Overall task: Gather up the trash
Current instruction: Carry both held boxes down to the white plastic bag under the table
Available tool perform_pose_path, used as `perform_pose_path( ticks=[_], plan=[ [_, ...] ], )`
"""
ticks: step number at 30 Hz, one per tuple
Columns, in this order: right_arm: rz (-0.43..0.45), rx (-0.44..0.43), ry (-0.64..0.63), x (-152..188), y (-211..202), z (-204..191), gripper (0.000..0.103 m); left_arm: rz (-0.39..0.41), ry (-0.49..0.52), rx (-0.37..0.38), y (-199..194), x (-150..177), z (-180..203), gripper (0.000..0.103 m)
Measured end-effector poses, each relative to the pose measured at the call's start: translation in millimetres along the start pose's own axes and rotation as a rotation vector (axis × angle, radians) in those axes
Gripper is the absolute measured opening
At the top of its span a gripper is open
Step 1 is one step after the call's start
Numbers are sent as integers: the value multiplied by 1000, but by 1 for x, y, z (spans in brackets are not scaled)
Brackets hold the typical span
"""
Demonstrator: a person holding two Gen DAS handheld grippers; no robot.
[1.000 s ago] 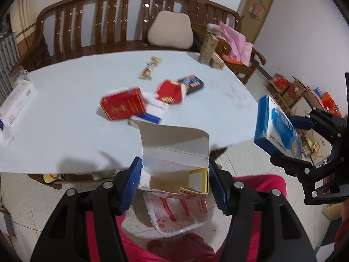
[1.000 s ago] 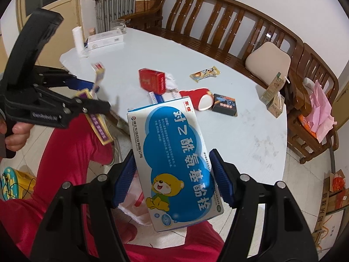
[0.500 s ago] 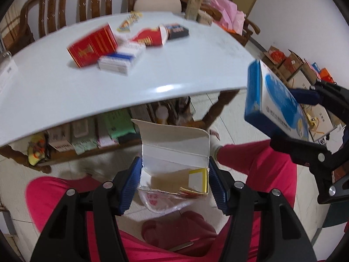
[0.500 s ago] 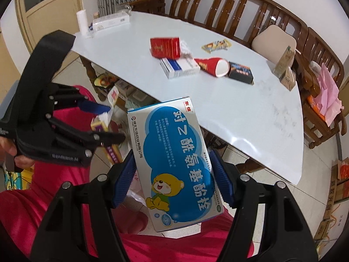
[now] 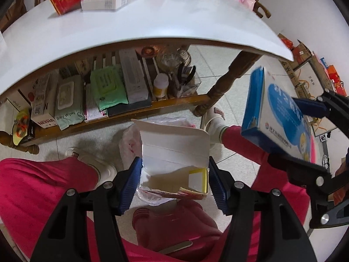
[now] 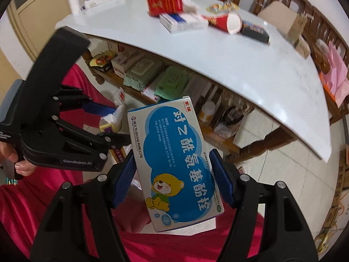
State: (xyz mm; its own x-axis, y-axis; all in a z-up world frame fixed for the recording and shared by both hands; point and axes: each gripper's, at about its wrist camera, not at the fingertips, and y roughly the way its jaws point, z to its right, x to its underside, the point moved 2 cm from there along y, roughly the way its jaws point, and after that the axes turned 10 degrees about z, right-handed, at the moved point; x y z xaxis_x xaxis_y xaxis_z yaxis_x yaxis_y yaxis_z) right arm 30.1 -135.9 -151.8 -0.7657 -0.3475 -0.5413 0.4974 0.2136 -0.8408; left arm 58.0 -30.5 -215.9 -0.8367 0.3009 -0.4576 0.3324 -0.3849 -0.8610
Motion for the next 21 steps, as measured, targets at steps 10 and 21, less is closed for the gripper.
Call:
perform_pose_path(
  ticks=[10, 21],
  plan=[
    [-88, -15, 70, 23, 64, 9, 66, -112, -60, -6, 60, 10, -18, 58],
    [-196, -39, 154, 51, 138, 18, 66, -229, -192, -14, 130, 15, -49, 58]
  ],
)
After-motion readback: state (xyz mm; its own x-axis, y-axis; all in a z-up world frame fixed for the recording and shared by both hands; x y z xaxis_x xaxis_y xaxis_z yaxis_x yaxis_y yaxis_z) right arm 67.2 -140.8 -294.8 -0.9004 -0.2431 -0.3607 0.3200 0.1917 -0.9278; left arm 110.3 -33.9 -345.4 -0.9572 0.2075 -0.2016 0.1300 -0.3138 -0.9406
